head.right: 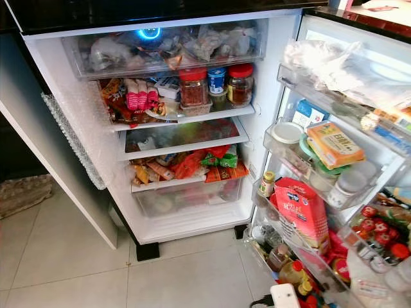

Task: Restocking fridge

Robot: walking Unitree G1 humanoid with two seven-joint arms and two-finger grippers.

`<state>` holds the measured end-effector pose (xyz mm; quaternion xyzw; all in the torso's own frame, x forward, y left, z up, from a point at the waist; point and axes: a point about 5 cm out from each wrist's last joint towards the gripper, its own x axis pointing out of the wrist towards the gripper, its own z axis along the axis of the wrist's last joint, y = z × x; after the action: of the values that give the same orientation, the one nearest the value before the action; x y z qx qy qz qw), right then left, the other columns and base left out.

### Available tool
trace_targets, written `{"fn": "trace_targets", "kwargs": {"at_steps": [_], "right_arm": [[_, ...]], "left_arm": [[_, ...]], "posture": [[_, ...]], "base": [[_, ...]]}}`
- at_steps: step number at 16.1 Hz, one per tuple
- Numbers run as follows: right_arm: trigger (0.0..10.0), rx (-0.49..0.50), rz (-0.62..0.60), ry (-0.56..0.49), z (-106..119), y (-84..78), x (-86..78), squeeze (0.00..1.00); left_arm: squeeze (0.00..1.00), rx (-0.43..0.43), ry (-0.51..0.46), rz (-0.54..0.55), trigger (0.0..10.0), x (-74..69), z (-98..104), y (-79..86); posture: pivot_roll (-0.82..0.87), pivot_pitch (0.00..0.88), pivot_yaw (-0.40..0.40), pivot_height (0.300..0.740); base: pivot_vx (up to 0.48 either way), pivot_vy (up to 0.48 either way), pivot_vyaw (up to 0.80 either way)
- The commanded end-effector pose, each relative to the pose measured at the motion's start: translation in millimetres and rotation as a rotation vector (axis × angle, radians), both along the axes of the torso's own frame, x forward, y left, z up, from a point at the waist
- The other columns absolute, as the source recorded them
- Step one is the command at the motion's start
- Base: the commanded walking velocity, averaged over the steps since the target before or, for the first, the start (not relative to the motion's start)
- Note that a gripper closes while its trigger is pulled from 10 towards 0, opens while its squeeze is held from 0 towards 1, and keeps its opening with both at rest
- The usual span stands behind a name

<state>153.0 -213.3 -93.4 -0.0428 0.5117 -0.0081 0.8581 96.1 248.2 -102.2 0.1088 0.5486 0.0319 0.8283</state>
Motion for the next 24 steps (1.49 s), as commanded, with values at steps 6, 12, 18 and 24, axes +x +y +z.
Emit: {"fn": "trace_targets", "kwargs": {"at_steps": [6, 12, 18, 24], "right_arm": [[10.0, 0.048, -0.019, 0.020, -2, 5.3, -3.2, 0.00], [10.0, 0.030, -0.028, 0.056, -6, 0.3, -15.4, 0.00], [10.0, 0.019, -0.105, 0.037, -5, -6.9, -16.0, 0.00], [10.0, 0.011, -0.069, 0.046, -5, -6.2, -17.4, 0.00]], "left_arm": [[0.00, 0.090, -0.502, -0.082, 10.0, 123.0, 62, 6.7], [0.00, -0.002, -1.083, -0.209, 10.0, 178.8, 147, -26.4], [0.00, -0.213, -1.149, -0.422, 10.0, 154.5, 165, -96.8], [0.00, -0.225, -1.136, -0.403, 10.0, 161.9, 177, -105.2]], "posture": [[0.02, 0.000, 0.012, 0.740], [0.03, 0.000, 0.005, 0.740], [0.02, 0.000, 0.005, 0.740], [0.02, 0.000, 0.007, 0.740]], "base": [[0.000, 0.000, 0.00], [0.000, 0.000, 0.00], [0.000, 0.000, 0.00], [0.196, 0.000, -0.25]]}}
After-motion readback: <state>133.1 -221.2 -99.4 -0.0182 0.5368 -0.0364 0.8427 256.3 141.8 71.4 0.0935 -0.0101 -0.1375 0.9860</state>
